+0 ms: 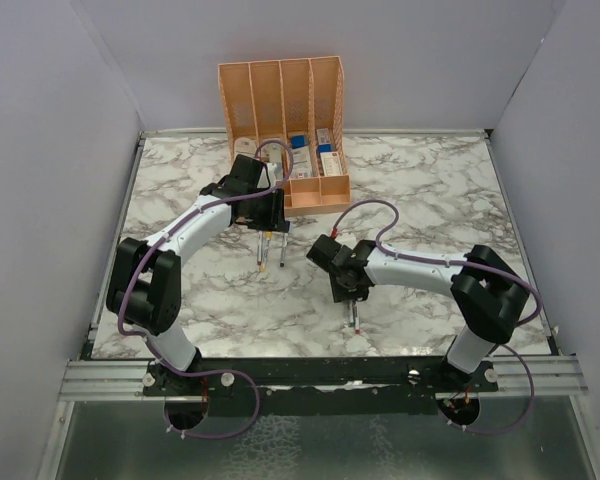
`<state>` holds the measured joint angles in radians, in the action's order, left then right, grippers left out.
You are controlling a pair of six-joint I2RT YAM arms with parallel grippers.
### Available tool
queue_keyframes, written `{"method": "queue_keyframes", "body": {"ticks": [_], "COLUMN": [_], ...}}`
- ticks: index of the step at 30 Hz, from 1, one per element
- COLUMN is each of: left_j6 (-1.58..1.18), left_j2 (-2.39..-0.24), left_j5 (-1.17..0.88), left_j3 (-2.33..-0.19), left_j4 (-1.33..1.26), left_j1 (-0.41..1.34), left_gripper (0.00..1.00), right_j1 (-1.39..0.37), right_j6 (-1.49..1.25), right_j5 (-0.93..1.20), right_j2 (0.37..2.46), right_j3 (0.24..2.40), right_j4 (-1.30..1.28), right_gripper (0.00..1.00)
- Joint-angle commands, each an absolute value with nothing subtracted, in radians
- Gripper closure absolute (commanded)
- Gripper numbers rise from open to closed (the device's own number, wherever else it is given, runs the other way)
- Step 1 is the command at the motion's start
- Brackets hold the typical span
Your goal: Insert the pens into the pen caps
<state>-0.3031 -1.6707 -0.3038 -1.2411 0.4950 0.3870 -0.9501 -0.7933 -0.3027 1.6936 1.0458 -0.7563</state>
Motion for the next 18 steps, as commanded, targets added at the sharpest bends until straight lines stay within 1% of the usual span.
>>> {"method": "queue_keyframes", "body": {"ticks": [1,18], "left_j6": [-0.296,-0.288], "left_j2": [-1.682,-1.69], "left_j5": [-0.335,-0.354], "left_j3": [-1.251,-1.275], "left_j4": [0.479,0.477], "left_j1": [0.38,0.38], "left_gripper": [0.56,0.56], "right_j1": [-0.956,-0.955], "right_j6": [-0.819,-0.82], "right_j5": [-0.34,-0.337], "right_j2": [1.701,1.746], "right_j3": [1.034,1.034], "right_j4": [-0.771,-0.751], "right_gripper": [0.67,0.71]}}
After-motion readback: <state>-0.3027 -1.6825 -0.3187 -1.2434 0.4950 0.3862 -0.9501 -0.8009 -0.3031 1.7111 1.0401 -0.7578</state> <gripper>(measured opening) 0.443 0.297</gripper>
